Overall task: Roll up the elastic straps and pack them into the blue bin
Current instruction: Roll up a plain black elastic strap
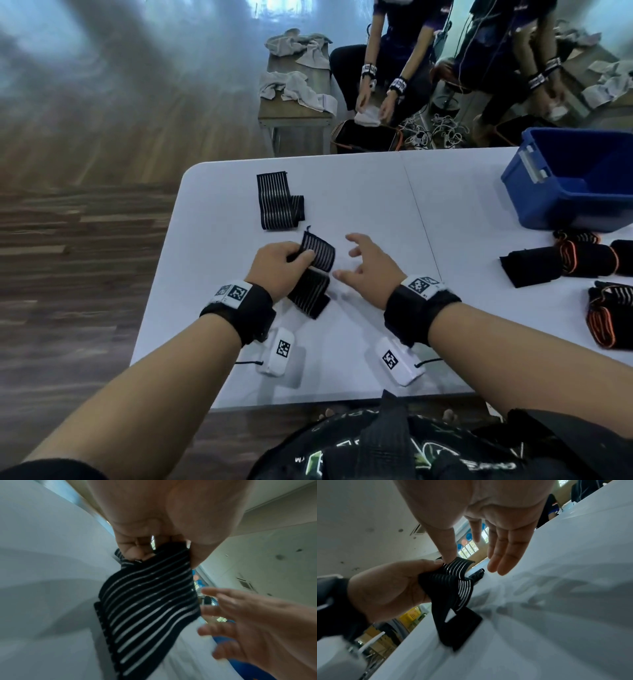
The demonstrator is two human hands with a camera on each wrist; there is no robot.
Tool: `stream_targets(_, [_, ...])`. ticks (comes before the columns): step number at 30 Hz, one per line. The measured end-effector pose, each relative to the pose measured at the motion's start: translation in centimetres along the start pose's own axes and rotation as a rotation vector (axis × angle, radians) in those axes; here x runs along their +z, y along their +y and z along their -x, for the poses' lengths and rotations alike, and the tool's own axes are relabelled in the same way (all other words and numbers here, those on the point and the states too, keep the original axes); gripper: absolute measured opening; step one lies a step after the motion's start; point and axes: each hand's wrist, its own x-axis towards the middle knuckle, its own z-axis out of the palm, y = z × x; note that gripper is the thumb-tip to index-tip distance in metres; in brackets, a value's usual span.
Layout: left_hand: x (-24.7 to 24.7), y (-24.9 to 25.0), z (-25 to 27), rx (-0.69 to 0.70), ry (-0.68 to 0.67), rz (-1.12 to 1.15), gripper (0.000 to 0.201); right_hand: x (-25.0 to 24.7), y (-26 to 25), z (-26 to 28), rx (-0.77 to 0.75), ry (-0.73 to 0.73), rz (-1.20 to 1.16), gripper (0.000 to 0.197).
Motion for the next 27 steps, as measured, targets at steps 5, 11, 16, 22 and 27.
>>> stream_targets(5, [1.0, 2.0, 0.9, 0.066, -0.181, 0.143, 0.019, -0.8, 0.0, -1.3, -0.009, 0.035, -0.146, 0.044])
stream_targets(11, [0.4, 2.6, -0.6, 0.085, -0.154, 0.166, 0.014, -1.4, 0.4, -1.7, 0.006, 0.159, -0.254, 0.015])
stream_targets(16, [-1.2, -0.4, -6.4, 0.045, 0.037, -0.075, 0.024, -2.4, 1.7, -1.4, 0.019, 0.189, -0.197, 0.021])
stream_targets(22, [-2.3, -5.0, -12.2, -0.059, -0.027, -0.413, 0.055, -3.4, 3.1, -0.5, 0.055, 0.189, -0.122, 0.017])
stream_targets(27, [-1.9, -5.6, -11.0, -0.011, -0.142, -0.488, 0.042, -3.8, 3.8, -0.5, 0.058, 0.176, -0.096, 0.023])
